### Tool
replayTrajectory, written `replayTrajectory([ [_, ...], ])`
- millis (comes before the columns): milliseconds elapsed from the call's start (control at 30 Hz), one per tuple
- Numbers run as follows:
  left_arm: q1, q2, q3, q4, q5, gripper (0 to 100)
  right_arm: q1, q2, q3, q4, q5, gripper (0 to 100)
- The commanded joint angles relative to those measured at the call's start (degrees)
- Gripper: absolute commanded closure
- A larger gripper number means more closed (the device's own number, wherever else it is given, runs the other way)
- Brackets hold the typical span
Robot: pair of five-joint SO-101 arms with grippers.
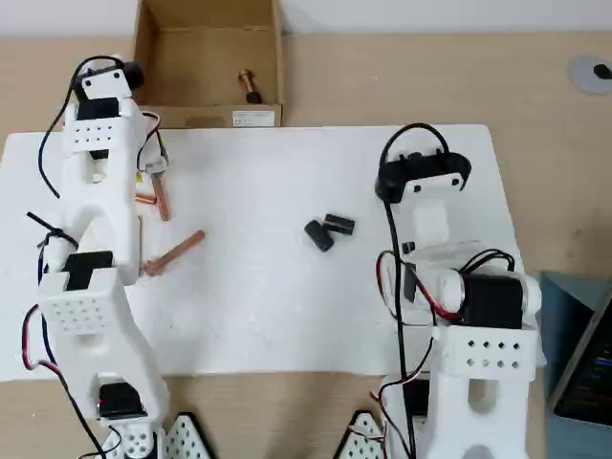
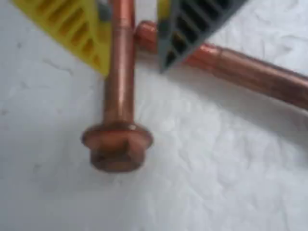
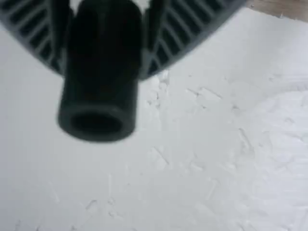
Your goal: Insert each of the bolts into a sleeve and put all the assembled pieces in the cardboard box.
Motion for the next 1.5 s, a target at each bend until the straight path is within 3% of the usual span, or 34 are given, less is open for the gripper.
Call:
replayTrajectory([
  [0,0.88,0.40,-3.34,0.00,-0.35,92,0.66,-0.84,-0.13,-1.05,-0.18,98.8],
  [467,1.76,12.44,-11.16,0.09,-0.18,93,0.57,-0.84,-0.13,-1.05,-0.18,98.8],
  [667,2.11,14.55,-11.25,0.53,-0.09,99,0.57,-0.84,-0.13,-1.05,-0.09,98.8],
  [800,2.37,14.46,-14.95,4.31,0.09,99,0.57,-1.10,-0.48,-0.70,-0.09,98.8],
  [1133,2.29,14.46,-34.20,25.85,5.98,99,0.75,-1.19,-7.16,2.81,-0.44,98.8],
  [1333,2.37,9.36,-35.60,26.20,5.80,100,1.19,-1.71,-10.33,2.99,-0.44,98.8],
  [1467,4.04,1.19,-31.91,26.20,5.36,100,6.29,-7.69,-10.33,2.02,-0.18,98.9],
])
